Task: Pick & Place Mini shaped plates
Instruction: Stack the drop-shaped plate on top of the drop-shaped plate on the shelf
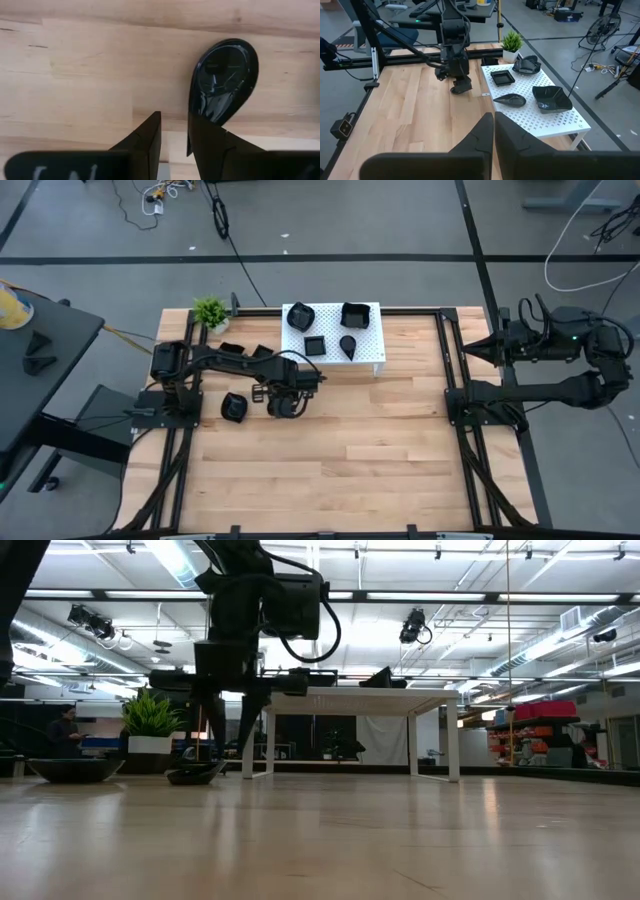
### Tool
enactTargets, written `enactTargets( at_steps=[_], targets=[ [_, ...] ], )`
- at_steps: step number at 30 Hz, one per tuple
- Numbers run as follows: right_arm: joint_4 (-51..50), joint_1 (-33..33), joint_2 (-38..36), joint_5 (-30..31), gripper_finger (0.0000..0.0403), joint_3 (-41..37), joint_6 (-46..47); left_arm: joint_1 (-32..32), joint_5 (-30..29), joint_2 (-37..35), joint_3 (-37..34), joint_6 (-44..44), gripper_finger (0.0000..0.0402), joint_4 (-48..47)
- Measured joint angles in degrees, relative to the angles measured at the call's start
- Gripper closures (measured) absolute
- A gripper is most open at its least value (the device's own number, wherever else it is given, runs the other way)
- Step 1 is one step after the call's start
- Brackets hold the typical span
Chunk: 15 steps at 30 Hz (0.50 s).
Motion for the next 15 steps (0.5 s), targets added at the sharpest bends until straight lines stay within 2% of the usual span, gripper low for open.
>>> enactTargets(
  at_steps=[7, 15],
  targets=[
    [0.0, 0.0, -0.02, -0.01, 0.0383, 0.0, 0.0, -0.43, 0.79, -0.04, -0.56, 0.03, 0.0299, 0.93],
    [0.01, -0.01, -0.02, -0.01, 0.0383, 0.0, -0.01, -1.22, -2.07, -0.04, -1.77, 0.14, 0.0299, 1.45]
  ],
)
